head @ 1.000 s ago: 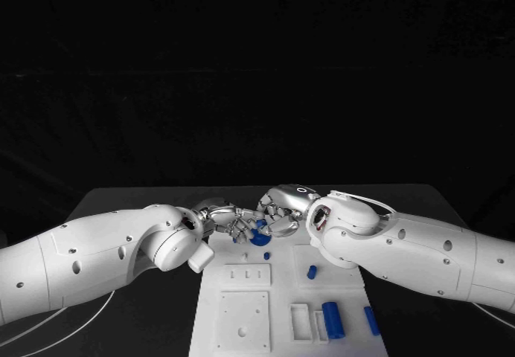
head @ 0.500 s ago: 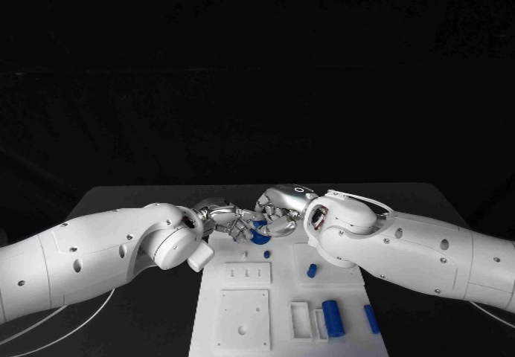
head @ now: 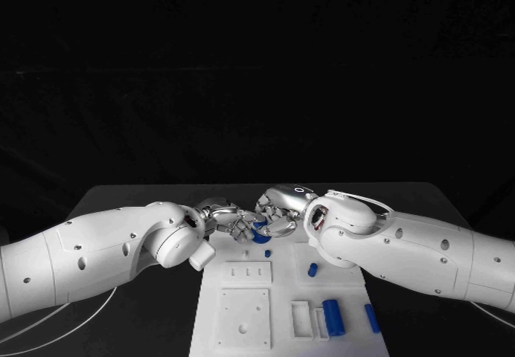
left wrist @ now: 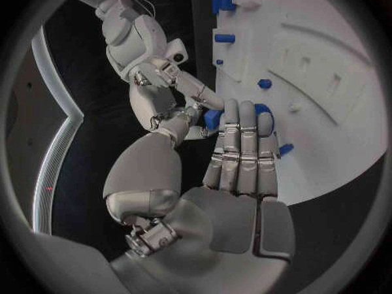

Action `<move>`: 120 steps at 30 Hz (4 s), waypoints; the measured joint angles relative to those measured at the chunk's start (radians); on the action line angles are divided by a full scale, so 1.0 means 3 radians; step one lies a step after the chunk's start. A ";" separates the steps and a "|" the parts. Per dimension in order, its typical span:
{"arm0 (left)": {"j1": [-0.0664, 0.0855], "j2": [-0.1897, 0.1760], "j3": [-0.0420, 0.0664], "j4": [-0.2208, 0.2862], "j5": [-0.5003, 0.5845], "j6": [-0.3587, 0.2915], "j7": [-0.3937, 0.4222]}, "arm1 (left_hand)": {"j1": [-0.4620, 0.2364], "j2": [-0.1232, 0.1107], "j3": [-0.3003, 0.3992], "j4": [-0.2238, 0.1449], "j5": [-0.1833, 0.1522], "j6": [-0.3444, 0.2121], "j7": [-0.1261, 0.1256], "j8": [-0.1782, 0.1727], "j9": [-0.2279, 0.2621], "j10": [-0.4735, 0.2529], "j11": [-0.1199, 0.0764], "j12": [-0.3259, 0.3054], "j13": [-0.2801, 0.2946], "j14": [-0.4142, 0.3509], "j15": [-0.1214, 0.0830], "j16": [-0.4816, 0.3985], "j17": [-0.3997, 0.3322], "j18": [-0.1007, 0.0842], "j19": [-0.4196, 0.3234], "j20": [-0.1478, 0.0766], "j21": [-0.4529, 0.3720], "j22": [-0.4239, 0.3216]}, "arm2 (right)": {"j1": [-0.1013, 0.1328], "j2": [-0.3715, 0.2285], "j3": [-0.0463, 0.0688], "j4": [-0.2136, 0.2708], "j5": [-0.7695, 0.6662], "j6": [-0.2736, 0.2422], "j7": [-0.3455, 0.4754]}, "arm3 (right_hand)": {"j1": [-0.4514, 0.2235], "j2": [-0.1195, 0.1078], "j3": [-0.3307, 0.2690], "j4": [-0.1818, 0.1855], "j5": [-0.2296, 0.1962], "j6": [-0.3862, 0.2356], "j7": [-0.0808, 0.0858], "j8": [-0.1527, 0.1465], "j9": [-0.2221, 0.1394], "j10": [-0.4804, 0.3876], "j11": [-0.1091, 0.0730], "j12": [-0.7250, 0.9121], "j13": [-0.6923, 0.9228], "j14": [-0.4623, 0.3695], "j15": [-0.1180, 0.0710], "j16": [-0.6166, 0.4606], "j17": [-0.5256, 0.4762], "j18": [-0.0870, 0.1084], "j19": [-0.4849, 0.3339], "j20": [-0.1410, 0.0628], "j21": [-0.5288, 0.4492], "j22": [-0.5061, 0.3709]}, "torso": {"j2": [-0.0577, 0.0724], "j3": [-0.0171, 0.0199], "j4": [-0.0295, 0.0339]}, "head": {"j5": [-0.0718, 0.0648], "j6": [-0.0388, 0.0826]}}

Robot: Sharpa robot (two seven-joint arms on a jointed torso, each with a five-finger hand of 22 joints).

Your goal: Assemble the parts on the task board

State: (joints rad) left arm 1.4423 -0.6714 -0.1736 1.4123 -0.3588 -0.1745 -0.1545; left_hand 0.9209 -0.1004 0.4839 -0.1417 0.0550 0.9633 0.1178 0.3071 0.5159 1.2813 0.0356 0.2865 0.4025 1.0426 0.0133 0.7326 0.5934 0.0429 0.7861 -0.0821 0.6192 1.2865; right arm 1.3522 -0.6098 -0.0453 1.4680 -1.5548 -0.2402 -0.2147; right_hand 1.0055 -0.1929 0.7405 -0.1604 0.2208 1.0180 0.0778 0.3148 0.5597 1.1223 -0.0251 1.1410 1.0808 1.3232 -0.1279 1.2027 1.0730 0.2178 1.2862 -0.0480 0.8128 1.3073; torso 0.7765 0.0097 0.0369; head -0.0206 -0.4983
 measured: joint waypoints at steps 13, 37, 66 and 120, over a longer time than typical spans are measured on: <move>0.0000 0.0009 -0.0002 -0.0056 -0.0004 0.0049 0.0004 | 0.0259 0.0274 0.0438 -0.0058 -0.0005 0.0083 -0.0023 0.0009 -0.0035 0.0042 -0.0030 0.0013 0.0021 0.0018 -0.0018 0.0027 0.0004 0.0000 0.0002 -0.0002 0.0026 -0.0030 | -0.0014 0.0004 -0.0005 -0.0009 0.0000 0.0007 0.0001 | -0.0004 -0.0004 0.0000 0.0000 0.0016 -0.0004 0.0005 -0.0005 -0.0002 0.0000 0.0000 0.0000 0.0000 -0.0003 0.0004 0.0000 -0.0001 0.0000 0.0000 0.0000 0.0000 0.0000 | -0.0001 0.0003 0.0001 | 0.0006 -0.0012; 0.0000 -0.0012 -0.0006 -0.0036 -0.0085 0.0092 -0.0021 | 0.0124 0.0254 0.0726 -0.0128 0.0201 0.0167 0.0014 0.0130 0.0049 0.0262 -0.0157 0.0344 0.0264 0.0179 -0.0142 0.0401 0.0132 -0.0017 0.0145 -0.0060 0.0271 0.0034 | -0.0024 0.0005 -0.0013 -0.0025 0.0005 0.0013 0.0036 | -0.0008 -0.0008 -0.0011 0.0010 0.0036 0.0002 0.0010 -0.0005 0.0002 0.0001 0.0001 0.0000 0.0002 -0.0011 -0.0002 0.0000 0.0001 0.0000 0.0000 0.0001 0.0000 0.0000 | -0.0001 0.0002 0.0000 | 0.0009 -0.0027; 0.0000 -0.0068 -0.0008 -0.0056 -0.0206 0.0089 -0.0021 | 0.0070 0.0175 0.0719 -0.0167 0.0139 0.0287 -0.0014 0.0207 0.0238 0.0290 -0.0257 0.0738 0.0587 0.0286 -0.0274 0.0759 0.0177 -0.0015 0.0276 -0.0096 0.0492 0.0055 | -0.0029 -0.0174 -0.0015 -0.0099 0.0153 -0.0098 0.0067 | -0.0063 -0.0163 -0.0092 0.0092 0.0103 -0.0229 0.0125 -0.0165 -0.0028 -0.0212 0.0102 -0.0169 -0.0059 -0.0185 0.0078 -0.0222 -0.0091 0.0027 -0.0230 0.0072 -0.0171 -0.0004 | -0.0003 0.0002 -0.0003 | 0.0031 -0.0026; -0.0065 -0.0187 -0.0228 0.0452 -0.1741 0.0168 -0.0731 | -0.0239 0.0228 0.0729 -0.0314 0.0981 0.0424 -0.0137 0.0265 0.0265 0.0580 -0.0478 0.1995 0.1307 0.0598 -0.0594 0.1870 0.0404 -0.0016 0.0731 -0.0251 0.1356 0.0064 | 0.0061 -0.0244 0.0046 -0.1116 0.2925 -0.0813 0.1070 | -0.0251 0.0149 -0.0639 -0.0345 0.0930 -0.0485 0.0338 -0.0228 -0.0050 -0.1067 0.0446 -0.0968 -0.1724 -0.1096 0.0558 -0.1631 -0.0926 0.0101 -0.1529 0.0703 -0.1304 -0.0299 | -0.0014 0.0015 0.0000 | 0.0100 -0.0286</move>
State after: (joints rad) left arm 1.4228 -0.7275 -0.2420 1.5479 -0.8813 -0.1242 -0.3739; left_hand 0.8493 -0.0320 0.7027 -0.2360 0.3494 1.0904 0.0767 0.3865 0.5953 1.4552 -0.1077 0.8849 0.7945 1.2220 -0.1648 1.2935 0.7145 0.0382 1.0055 -0.1573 1.0262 1.3056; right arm 1.3705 -0.6830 -0.0316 1.1330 -0.6772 -0.4842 0.1064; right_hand 0.9302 -0.1481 0.5487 -0.2640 0.4997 0.8723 0.1791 0.2465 0.5446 0.8022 0.1088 0.8506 0.5636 0.9945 0.0395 0.7135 0.7952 0.2480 0.8276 0.1631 0.4217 1.2176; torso 0.7723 0.0141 0.0369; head 0.0093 -0.5840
